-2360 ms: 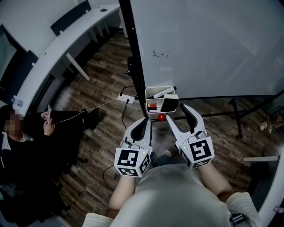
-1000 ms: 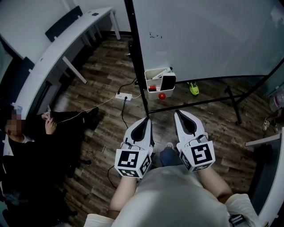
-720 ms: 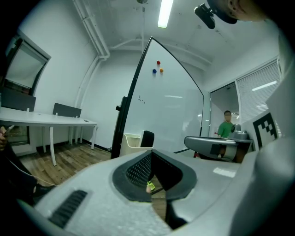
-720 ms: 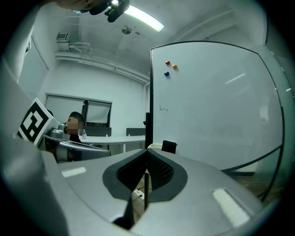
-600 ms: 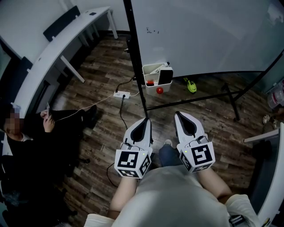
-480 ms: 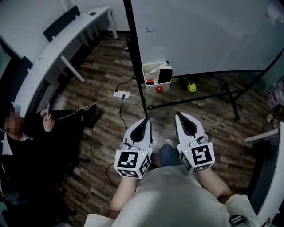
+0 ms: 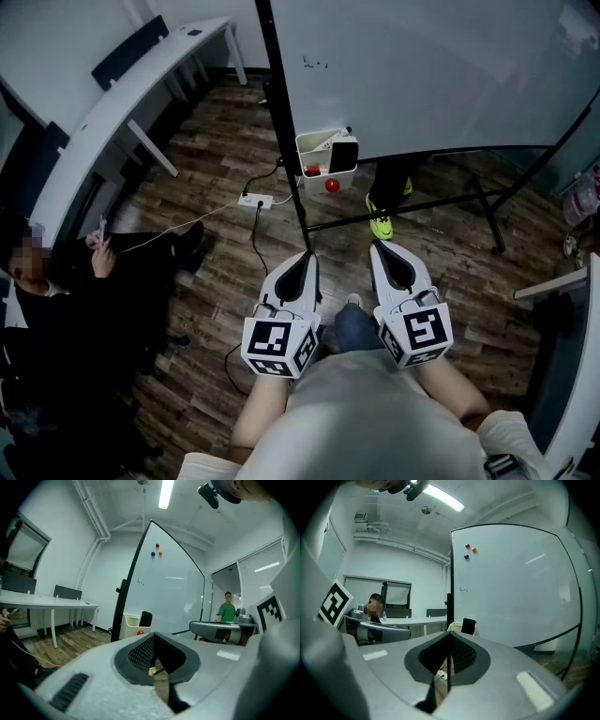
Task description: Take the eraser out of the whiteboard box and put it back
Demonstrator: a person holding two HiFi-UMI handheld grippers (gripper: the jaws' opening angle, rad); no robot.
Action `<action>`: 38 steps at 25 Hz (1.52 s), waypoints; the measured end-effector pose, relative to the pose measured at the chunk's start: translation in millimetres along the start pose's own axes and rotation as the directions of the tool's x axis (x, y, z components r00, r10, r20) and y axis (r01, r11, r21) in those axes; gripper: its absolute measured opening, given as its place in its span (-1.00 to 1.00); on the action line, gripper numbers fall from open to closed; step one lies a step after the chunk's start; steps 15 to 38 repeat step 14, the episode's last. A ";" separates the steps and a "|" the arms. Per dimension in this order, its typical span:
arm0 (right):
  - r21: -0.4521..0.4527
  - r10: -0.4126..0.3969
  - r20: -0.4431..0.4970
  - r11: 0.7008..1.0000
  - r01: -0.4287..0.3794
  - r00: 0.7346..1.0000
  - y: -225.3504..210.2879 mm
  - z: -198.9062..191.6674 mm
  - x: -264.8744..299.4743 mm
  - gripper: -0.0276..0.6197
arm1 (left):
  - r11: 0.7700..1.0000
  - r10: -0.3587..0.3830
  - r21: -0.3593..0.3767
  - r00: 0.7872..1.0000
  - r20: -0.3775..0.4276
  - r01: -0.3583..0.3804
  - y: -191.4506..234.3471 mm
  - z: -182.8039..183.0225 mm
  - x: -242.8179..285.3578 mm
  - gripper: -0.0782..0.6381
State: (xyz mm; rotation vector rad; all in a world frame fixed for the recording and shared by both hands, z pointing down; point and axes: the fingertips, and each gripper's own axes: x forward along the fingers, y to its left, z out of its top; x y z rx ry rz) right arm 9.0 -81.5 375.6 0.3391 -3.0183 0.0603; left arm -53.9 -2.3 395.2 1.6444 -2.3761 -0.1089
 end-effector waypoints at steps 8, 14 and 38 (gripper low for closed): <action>-0.008 -0.001 0.001 1.000 0.001 1.000 -0.6 -0.5 -5.3 -0.91 | 1.000 -0.005 0.005 1.000 0.001 0.005 -5.7 -2.1 -1.5 -0.77; -0.011 -0.006 0.003 1.000 0.006 1.000 -2.3 2.2 -7.7 -0.91 | 1.000 -0.007 0.009 1.000 0.000 0.007 -8.2 -0.2 -1.9 -0.77; -0.011 -0.006 0.003 1.000 0.006 1.000 -2.3 2.2 -7.7 -0.91 | 1.000 -0.007 0.009 1.000 0.000 0.007 -8.2 -0.2 -1.9 -0.77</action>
